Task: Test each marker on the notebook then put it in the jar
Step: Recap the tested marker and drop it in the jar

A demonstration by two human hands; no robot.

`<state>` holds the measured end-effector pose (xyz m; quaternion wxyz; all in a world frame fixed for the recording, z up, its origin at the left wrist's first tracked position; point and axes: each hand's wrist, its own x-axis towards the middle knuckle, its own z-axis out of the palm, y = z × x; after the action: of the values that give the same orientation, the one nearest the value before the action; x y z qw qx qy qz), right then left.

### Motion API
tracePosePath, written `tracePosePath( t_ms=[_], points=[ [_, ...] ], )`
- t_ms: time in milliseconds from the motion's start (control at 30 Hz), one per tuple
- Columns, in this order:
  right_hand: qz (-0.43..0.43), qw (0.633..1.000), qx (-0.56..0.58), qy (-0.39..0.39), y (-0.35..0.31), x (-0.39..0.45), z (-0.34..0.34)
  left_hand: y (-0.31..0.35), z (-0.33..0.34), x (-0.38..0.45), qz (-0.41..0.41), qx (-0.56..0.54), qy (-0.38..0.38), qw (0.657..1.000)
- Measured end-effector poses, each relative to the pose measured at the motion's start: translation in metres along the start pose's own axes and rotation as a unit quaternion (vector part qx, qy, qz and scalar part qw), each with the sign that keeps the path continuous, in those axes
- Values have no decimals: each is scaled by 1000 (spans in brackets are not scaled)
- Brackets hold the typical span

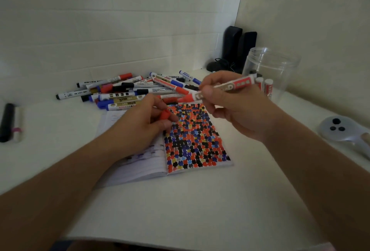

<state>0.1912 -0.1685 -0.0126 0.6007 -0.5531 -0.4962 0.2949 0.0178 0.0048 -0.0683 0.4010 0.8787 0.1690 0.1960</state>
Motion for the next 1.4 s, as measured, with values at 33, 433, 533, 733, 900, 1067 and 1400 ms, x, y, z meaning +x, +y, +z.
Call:
tracePosePath(
  t_ms=[33, 433, 533, 733, 900, 1067, 1400],
  points=[
    [8, 1000, 11, 12, 6, 5, 3, 0, 0, 0, -3, -15, 15, 1000],
    [76, 991, 63, 87, 48, -1, 7, -1, 0, 1, 8, 37, 30, 999],
    [72, 992, 44, 89, 48, 0, 9, 0, 0, 1, 14, 39, 25, 999],
    [84, 993, 4, 86, 48, -1, 14, -1, 0, 0, 22, 39, 13, 999],
    [69, 994, -37, 74, 47, -5, 15, 2, -1, 0, 29, 52, 24, 998],
    [64, 994, -17, 82, 47, -6, 14, 1, -1, -2, 33, 14, 63, 997],
    [51, 995, -5, 80, 50, -4, 20, 1, -1, -3, 99, 72, 149, 981]
  ],
)
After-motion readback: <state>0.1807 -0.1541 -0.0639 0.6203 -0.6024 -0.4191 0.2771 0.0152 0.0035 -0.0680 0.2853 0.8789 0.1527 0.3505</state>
